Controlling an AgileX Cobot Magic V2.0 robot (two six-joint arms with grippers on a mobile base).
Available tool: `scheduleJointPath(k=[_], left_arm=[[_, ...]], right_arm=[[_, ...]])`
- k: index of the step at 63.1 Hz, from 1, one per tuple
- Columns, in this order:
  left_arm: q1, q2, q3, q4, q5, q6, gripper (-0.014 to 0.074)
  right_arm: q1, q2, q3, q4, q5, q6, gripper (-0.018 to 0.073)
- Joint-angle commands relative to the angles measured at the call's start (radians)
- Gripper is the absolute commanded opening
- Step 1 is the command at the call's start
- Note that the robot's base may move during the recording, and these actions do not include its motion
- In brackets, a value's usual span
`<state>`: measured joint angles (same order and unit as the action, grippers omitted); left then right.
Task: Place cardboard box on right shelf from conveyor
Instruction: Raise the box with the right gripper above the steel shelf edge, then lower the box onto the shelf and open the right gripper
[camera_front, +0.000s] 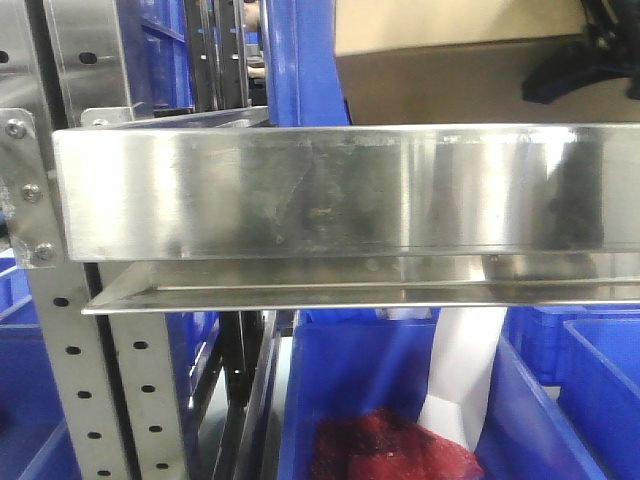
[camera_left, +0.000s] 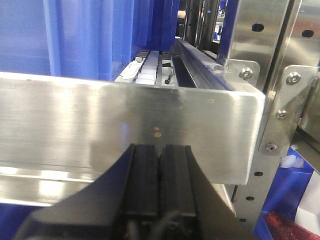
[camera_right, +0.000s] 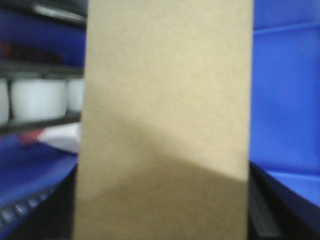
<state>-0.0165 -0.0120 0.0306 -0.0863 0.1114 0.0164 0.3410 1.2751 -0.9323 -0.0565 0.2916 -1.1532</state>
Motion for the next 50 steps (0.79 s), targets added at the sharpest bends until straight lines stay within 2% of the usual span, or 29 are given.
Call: scheduleJointPath(k=[1, 21, 40, 46, 50], left_arm=[[-0.005, -0.012, -0.003, -0.005, -0.084, -0.005, -0.0119], [-0.005, -0.012, -0.003, -0.005, -0.084, -0.005, -0.0119], [-0.005, -0.012, -0.003, -0.005, -0.084, -0.005, -0.0119], [-0.005, -0.012, -0.003, -0.005, -0.084, -0.005, -0.0119], [-0.005, -0.012, -0.003, -0.005, -0.084, -0.005, -0.0119]], right_arm=[[-0.007, -0.024, -0.031, 0.012, -0.088, 0.063, 0.0631], [-0.007, -0.072, -0.031, 0.029, -0.048, 0.099, 0.0627], [-0.007, -0.206, -0.031, 0.194, 0.036, 0.12, 0.0627], [-0.007, -0.243, -0.031, 0.24, 0.073, 0.169, 0.0627], [-0.007, -0.272, -0.031, 0.254, 0.102, 0.253, 0.0625]])
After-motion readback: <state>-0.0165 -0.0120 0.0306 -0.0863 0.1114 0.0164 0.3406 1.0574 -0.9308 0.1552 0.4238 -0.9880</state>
